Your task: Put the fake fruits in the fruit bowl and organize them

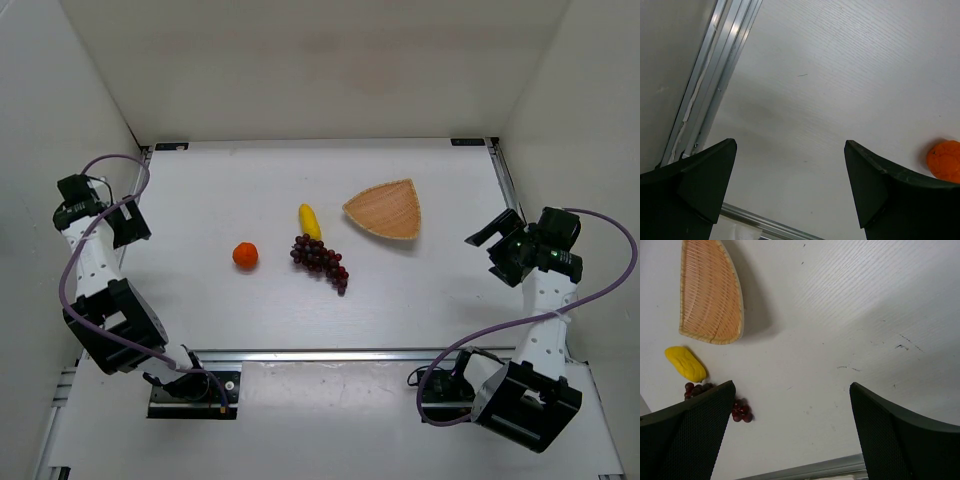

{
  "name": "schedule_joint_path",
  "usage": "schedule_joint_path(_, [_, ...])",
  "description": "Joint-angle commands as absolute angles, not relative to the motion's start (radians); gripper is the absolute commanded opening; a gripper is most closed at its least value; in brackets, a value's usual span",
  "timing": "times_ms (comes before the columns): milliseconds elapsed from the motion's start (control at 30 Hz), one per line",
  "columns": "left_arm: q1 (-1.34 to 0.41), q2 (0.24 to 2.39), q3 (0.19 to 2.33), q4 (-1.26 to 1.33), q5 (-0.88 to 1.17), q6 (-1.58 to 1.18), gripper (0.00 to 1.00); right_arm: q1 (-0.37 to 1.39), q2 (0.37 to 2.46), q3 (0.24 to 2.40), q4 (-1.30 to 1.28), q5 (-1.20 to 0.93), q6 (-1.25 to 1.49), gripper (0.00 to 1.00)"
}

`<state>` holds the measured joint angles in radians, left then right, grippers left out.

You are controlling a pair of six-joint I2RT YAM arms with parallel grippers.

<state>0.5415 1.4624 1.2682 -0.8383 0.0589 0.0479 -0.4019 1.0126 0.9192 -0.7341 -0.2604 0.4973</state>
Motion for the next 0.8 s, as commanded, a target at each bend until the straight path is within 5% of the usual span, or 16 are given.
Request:
schedule_joint_path(0, [0.549,1.436,1.282,-0.842,0.109,0.044,1.0,-0.405,1.012,0.925,-0.738,-0.252,0.46,0.99])
schedule_joint_path(167, [0.549,1.436,1.261,-0.851,0.159,0.055,1.0,-0.246,1.003,0.98,-0.692,-0.158,0.384,0.99])
schedule_joint_path(300, [0.476,1.416,1.252,-0.851,0.147,0.064,1.0,0.383,1.157,1.126,-0.672,0.187,0.275,0.99])
schedule_joint_path(400, [0.387,1.396,1.241,-0.851,0.108,0.086,1.0,0.642,1.401,1.299,-0.683,0.19,0.155,0.99])
schedule_joint_path(767, [0.083,1.292,1.123,-0.91,-0.043,0.206,1.0,0.834,1.968,1.677,-0.718,0.126,0.104,0.99])
